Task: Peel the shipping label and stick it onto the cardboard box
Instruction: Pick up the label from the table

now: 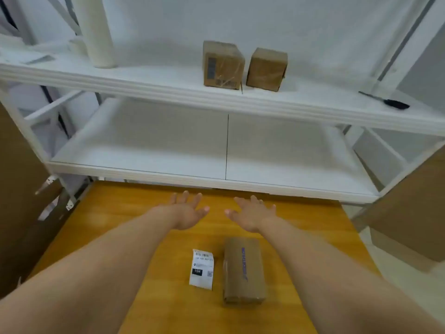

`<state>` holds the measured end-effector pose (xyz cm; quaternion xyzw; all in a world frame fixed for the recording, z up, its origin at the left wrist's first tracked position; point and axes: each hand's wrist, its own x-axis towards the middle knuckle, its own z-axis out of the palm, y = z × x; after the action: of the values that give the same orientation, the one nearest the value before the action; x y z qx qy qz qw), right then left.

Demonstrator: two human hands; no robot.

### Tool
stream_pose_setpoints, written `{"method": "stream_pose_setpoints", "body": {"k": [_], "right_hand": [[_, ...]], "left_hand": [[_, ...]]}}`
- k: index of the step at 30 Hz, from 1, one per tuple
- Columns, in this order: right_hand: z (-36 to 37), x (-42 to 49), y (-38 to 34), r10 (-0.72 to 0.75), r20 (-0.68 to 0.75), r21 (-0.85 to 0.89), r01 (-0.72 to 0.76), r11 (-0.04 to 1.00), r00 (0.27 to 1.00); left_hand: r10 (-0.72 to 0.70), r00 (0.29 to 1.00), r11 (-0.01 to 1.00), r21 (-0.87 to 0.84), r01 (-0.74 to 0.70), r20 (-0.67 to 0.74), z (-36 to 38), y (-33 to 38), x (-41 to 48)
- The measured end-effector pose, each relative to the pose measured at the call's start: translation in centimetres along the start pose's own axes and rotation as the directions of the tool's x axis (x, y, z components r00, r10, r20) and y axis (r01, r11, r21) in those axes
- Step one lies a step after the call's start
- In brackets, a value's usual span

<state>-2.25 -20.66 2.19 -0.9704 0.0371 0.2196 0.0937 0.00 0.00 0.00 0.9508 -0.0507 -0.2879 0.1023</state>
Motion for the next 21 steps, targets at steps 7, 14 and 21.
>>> {"method": "stream_pose_setpoints", "body": {"k": [7, 14, 21], "right_hand": [[3.4, 1.7, 0.6, 0.010, 0.076, -0.044, -0.007, 0.999, 0.997], [7.1, 3.6, 1.1, -0.035, 0.043, -0.013, 0.036, 0.999, 0.998], [8.9, 5.2, 1.7, -0.082, -0.018, -0.001, 0.082, 0.997, 0.996]], "left_hand": [[-0.011, 0.996, 0.998, 0.056, 0.006, 0.093, 4.0, -1.2, 1.6], [-0.028, 0.987, 0.992, 0.128, 0.007, 0.160, 9.5, -1.6, 4.4], [-0.088, 0.992, 0.995, 0.064, 0.082, 0.088, 13.5, -1.4, 7.3]]}}
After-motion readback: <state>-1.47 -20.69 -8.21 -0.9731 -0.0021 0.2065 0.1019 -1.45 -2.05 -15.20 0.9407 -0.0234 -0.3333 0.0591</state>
